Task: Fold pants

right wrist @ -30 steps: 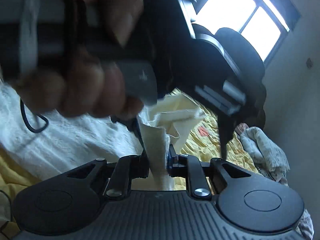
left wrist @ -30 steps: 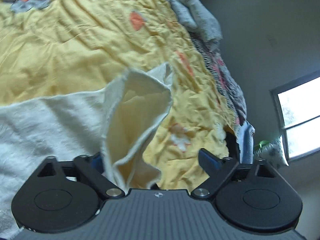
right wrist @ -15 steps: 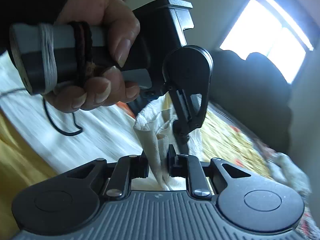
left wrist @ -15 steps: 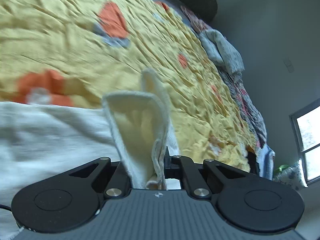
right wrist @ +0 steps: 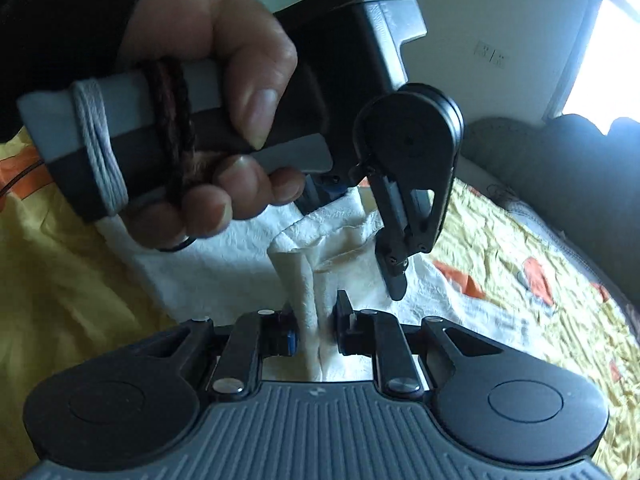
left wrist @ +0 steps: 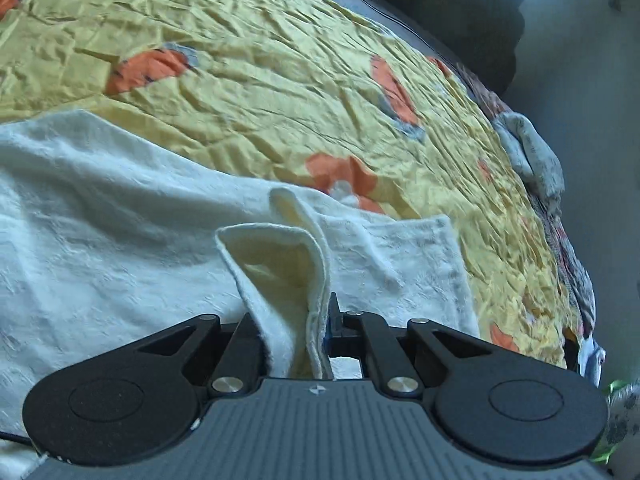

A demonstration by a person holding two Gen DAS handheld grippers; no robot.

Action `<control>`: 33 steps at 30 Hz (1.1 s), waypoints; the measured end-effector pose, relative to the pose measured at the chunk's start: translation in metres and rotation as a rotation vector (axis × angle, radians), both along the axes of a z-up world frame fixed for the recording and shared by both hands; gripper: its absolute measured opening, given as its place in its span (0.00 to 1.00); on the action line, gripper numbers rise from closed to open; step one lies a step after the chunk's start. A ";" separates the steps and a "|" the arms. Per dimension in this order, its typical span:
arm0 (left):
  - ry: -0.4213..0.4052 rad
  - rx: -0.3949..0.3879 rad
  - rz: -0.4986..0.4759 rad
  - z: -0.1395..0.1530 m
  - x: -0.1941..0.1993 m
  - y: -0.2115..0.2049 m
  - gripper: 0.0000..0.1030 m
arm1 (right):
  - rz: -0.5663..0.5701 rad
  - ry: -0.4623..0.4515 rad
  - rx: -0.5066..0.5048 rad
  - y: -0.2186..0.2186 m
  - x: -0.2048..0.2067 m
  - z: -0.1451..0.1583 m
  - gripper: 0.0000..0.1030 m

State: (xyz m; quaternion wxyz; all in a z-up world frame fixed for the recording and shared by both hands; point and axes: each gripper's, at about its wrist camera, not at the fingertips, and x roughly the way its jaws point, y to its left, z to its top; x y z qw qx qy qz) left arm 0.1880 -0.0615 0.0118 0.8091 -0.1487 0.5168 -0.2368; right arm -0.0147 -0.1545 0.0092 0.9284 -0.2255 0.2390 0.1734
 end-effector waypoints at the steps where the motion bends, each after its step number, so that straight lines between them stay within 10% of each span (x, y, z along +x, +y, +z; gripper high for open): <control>1: 0.015 0.010 0.020 -0.005 0.004 0.003 0.27 | -0.006 0.018 -0.022 0.004 0.003 -0.004 0.23; 5: 0.057 -0.062 0.041 -0.014 0.003 0.021 0.30 | 0.008 0.015 -0.041 0.005 -0.011 -0.006 0.47; 8: 0.060 -0.101 0.070 -0.014 -0.001 0.035 0.34 | 0.050 0.023 0.125 -0.029 -0.029 0.011 0.69; 13: 0.043 -0.149 0.141 -0.014 -0.002 0.046 0.32 | -0.063 0.069 0.540 -0.124 -0.026 0.050 0.70; 14: 0.014 -0.139 0.151 -0.012 -0.004 0.044 0.18 | -0.120 0.069 0.580 -0.142 -0.021 0.054 0.73; 24: -0.065 -0.043 0.190 0.001 -0.021 0.076 0.07 | -0.349 0.066 0.732 -0.222 -0.007 0.048 0.74; 29: -0.017 -0.070 0.235 0.003 -0.022 0.093 0.39 | -0.353 0.160 0.915 -0.213 0.008 0.032 0.74; 33: -0.181 -0.076 0.217 0.048 -0.050 0.097 0.43 | -0.338 0.216 1.129 -0.230 0.024 0.022 0.74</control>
